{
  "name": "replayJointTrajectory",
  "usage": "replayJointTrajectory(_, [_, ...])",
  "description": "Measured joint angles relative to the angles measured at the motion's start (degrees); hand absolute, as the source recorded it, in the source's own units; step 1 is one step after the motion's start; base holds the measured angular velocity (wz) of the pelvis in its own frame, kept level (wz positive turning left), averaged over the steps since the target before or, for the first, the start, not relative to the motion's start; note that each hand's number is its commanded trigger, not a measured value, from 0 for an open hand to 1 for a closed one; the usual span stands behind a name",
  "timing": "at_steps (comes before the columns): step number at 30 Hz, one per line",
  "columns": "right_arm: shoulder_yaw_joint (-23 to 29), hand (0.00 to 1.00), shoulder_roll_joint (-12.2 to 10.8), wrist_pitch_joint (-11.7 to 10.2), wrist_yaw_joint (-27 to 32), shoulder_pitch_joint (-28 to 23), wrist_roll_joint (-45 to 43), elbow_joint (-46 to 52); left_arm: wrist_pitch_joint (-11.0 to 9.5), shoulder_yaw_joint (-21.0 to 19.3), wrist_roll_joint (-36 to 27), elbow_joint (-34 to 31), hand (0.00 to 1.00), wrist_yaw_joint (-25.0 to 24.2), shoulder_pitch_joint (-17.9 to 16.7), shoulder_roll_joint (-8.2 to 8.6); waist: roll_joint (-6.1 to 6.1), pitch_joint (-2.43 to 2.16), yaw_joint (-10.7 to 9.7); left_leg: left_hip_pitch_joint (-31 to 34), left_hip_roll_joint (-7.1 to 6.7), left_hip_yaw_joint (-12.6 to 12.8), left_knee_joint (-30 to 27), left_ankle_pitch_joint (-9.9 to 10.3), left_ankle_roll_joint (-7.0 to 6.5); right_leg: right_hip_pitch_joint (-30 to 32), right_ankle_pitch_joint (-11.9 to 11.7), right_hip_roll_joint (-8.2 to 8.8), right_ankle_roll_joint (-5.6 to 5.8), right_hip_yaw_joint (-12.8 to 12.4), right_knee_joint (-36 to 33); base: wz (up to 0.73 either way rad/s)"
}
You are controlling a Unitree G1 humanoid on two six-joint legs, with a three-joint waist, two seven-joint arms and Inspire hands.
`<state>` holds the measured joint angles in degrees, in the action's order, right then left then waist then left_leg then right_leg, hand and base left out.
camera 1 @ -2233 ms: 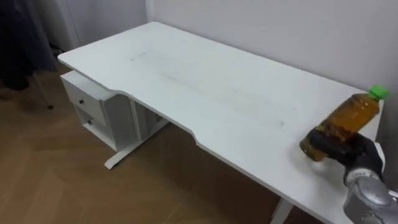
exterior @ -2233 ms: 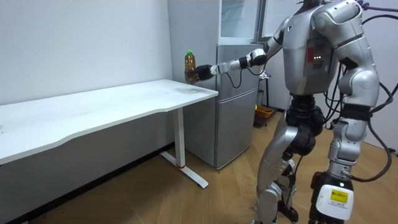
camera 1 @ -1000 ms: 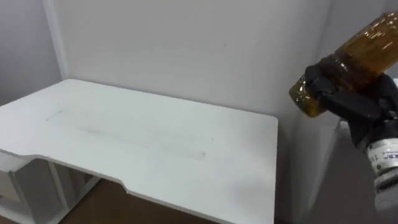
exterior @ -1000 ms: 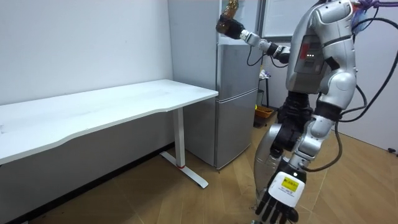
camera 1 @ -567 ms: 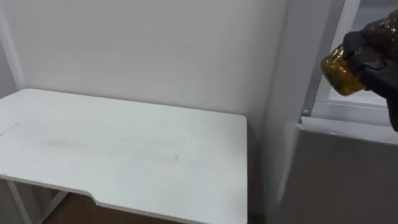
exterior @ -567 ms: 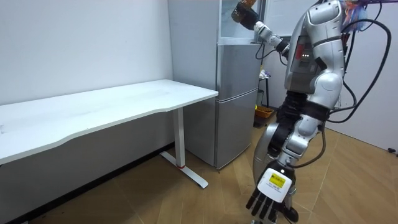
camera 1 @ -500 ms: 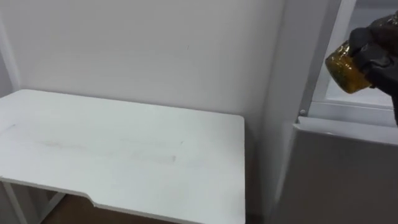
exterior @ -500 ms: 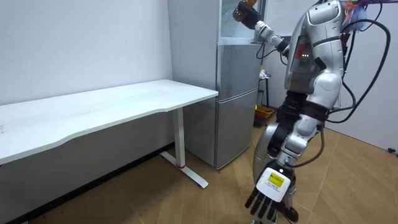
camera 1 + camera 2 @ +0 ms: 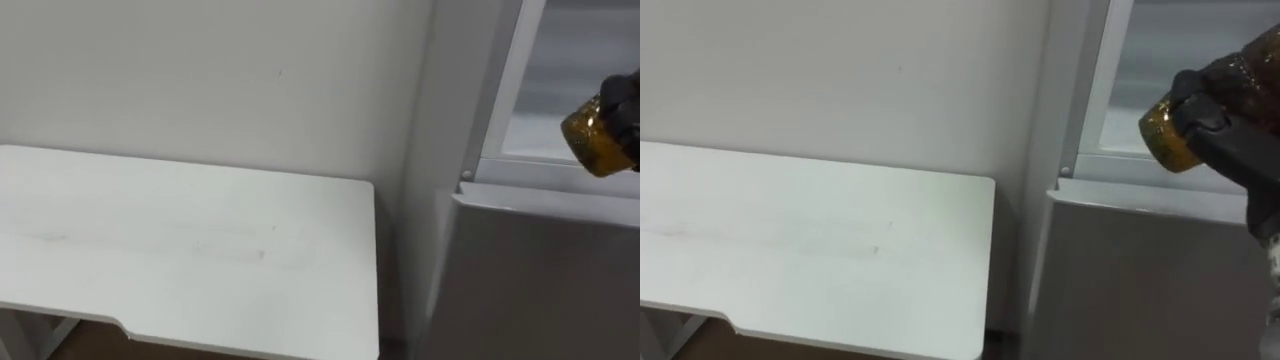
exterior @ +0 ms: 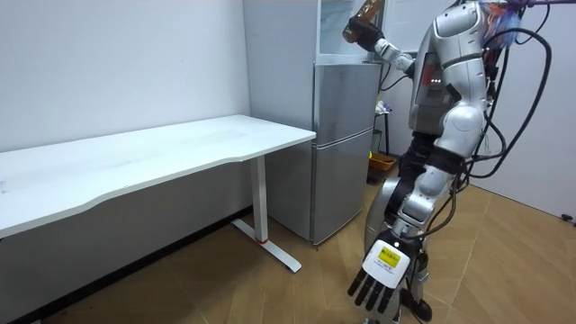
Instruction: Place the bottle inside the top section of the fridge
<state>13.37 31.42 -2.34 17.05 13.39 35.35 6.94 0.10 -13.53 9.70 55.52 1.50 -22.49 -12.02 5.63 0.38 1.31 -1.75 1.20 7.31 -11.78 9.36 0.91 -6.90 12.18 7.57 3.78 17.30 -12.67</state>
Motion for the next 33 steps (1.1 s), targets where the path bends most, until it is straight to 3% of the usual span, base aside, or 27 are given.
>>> replayJointTrajectory(3, [0.0,1.00,0.0,1.5,1.6,0.0,-0.3,-3.6,0.7,0.0,0.0,0.0,0.00,0.0,0.0,-0.01,0.95,-0.14,0.1,0.2,0.04,0.0,-0.1,0.1,0.01,0.2,0.0,-0.01,0.00,0.0,-0.1,0.00])
replayJointTrajectory(7, [0.6,1.00,0.7,2.5,3.2,0.0,-1.3,-7.1,0.9,-0.3,0.0,0.0,0.00,0.0,-0.3,0.03,1.17,-0.19,0.6,0.5,0.15,-0.1,-1.2,0.8,0.03,0.5,0.0,-0.05,0.02,0.1,-0.2,0.00])
replayJointTrajectory(10, [0.9,1.00,2.6,2.7,3.9,1.0,0.5,-10.7,0.9,-2.1,0.0,0.0,0.00,0.1,-0.5,-0.05,1.42,-0.15,0.9,0.6,0.13,-0.2,-1.4,0.9,-0.04,0.4,0.0,0.01,0.02,0.2,-0.6,0.00])
replayJointTrajectory(13, [0.9,1.00,4.2,3.3,5.5,4.2,2.7,-16.0,1.2,-2.2,-0.1,0.0,0.00,0.3,-0.7,-0.28,1.78,0.03,1.3,0.4,0.14,-0.1,-1.4,0.9,-0.04,0.3,0.0,0.04,0.03,0.1,-0.9,0.00])
replayJointTrajectory(21, [0.9,1.00,7.2,5.0,7.2,10.2,2.6,-28.0,2.1,-4.1,0.1,-0.2,0.00,-0.6,-1.0,-0.27,2.40,-0.18,2.5,0.7,0.15,-0.2,-1.7,0.9,-0.04,0.4,0.0,0.03,0.04,0.3,-0.9,0.00])
replayJointTrajectory(25, [0.2,1.00,7.5,5.1,7.3,12.9,2.5,-32.3,2.2,-4.5,0.0,-0.2,0.00,-0.7,-1.1,-0.38,2.58,-0.25,2.7,1.1,0.15,-0.4,-1.9,0.9,-0.05,0.5,0.0,0.01,0.04,0.6,-1.0,0.03])
replayJointTrajectory(29, [-3.5,1.00,9.8,7.2,6.8,16.4,2.5,-38.2,2.4,-4.5,-0.1,-0.5,0.00,-0.7,-2.2,-0.65,2.77,-0.52,2.5,1.5,0.13,-1.2,-2.2,0.9,-0.04,0.6,0.0,0.00,0.04,1.4,-0.9,0.09])
replayJointTrajectory(33, [-3.8,1.00,10.0,8.5,6.4,18.6,2.4,-40.5,3.3,-4.5,0.0,-0.5,0.00,-1.1,-2.8,-0.70,2.80,-0.73,2.6,2.7,0.13,-2.1,-3.1,0.9,-0.04,1.2,0.0,-0.05,0.04,2.5,-1.0,0.11])
